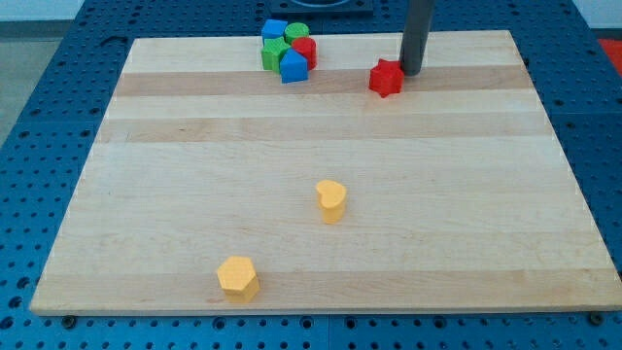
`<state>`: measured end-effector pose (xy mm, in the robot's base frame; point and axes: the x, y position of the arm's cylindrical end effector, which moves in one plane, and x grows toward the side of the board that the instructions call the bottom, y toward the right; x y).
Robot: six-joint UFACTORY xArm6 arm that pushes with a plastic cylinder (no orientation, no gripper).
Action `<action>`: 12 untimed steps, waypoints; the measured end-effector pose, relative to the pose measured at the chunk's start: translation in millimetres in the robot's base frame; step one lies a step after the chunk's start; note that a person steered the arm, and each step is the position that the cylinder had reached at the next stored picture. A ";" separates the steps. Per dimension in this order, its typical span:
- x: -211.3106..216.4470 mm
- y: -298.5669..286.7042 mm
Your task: Push the red star towards the green circle
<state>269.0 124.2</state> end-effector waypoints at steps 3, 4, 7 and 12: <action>82.5 -0.6; 63.9 -29.4; -23.0 -39.7; -42.0 -22.9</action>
<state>227.1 101.3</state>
